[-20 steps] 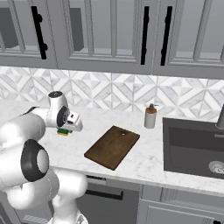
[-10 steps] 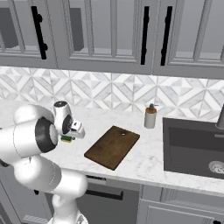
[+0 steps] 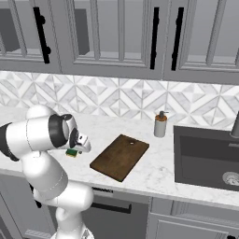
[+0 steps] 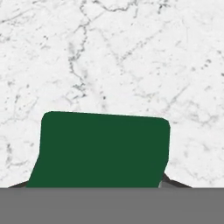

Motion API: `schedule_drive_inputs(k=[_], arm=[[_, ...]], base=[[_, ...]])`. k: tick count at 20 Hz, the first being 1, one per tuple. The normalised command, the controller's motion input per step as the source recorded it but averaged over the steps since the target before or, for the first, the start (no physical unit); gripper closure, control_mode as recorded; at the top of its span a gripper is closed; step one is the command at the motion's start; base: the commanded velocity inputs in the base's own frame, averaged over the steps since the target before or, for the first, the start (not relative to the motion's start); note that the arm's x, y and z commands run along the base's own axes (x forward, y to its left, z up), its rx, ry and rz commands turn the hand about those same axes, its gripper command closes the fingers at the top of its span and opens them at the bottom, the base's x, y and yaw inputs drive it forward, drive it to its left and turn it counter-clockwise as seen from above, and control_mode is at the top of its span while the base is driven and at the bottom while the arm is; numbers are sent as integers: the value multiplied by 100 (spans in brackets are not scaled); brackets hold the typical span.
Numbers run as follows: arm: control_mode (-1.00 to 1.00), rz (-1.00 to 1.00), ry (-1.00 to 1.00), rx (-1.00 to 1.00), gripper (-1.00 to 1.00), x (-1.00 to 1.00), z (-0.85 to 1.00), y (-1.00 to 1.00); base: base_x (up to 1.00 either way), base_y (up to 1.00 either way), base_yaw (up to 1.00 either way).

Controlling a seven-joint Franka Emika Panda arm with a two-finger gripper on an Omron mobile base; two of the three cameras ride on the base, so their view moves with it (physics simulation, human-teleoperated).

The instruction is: Pick up the sponge from the counter and clean the cutting board by briefly scrubbing or pressing down on the cutting board. Once finished, release the sponge.

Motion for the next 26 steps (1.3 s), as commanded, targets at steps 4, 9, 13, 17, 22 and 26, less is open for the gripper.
schedule_drive_inputs(k=[4, 9, 13, 17, 22, 26], arm=[[-100, 0, 0, 0, -100, 0, 2, 0], [-100, 0, -1, 0, -100, -3, 20, 1], [-100, 0, -8, 0, -100, -9, 11, 12], [-100, 0, -25, 0, -100, -14, -2, 12], [-100, 0, -41, 0, -100, -4, -5, 2], [-100, 1, -23, 1, -100, 19, -2, -7]], base=[[0, 0, 0], [0, 0, 0], [0, 0, 0], [0, 0, 0], [0, 0, 0], [0, 0, 0]])
